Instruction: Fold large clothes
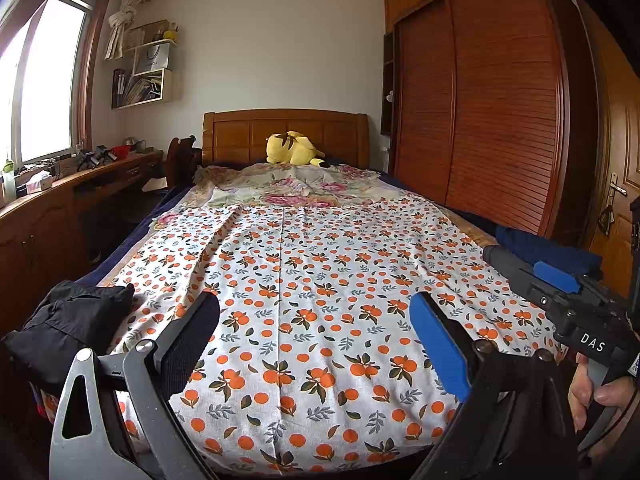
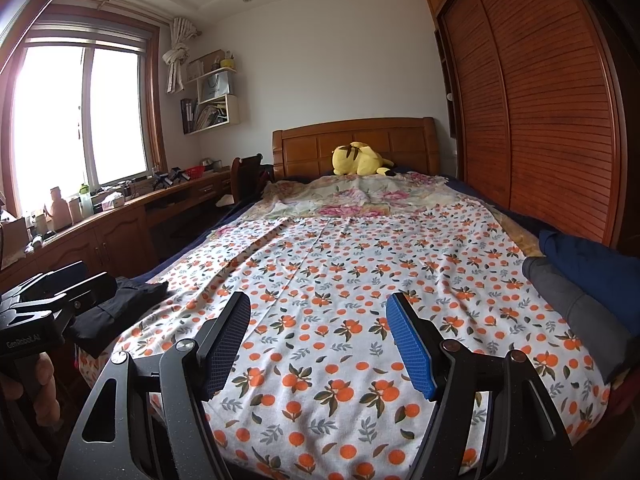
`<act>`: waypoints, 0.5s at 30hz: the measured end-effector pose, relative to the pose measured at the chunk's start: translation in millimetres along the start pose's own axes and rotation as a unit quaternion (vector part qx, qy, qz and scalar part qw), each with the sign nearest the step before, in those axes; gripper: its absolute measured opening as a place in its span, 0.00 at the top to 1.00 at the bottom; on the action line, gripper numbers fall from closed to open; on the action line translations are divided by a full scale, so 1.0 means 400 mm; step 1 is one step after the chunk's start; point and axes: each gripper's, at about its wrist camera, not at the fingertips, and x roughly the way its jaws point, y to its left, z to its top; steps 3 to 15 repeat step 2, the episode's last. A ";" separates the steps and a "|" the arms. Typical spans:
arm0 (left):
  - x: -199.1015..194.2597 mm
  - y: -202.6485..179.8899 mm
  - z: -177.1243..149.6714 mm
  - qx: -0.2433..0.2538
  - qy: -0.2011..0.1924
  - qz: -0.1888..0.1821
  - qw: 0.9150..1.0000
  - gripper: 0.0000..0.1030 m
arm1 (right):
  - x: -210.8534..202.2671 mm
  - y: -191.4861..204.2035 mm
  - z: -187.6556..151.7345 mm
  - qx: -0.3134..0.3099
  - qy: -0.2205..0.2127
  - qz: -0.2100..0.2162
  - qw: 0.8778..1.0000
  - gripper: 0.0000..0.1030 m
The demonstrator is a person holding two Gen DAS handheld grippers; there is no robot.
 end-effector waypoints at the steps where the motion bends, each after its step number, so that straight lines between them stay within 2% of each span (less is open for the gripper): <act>1: 0.001 0.000 0.000 0.000 0.000 0.001 1.000 0.07 | 0.000 0.000 0.001 0.000 0.000 0.000 1.000 0.30; 15: 0.002 -0.001 0.003 0.000 0.000 0.001 1.000 0.07 | 0.000 0.000 0.001 0.000 -0.001 0.000 1.000 0.30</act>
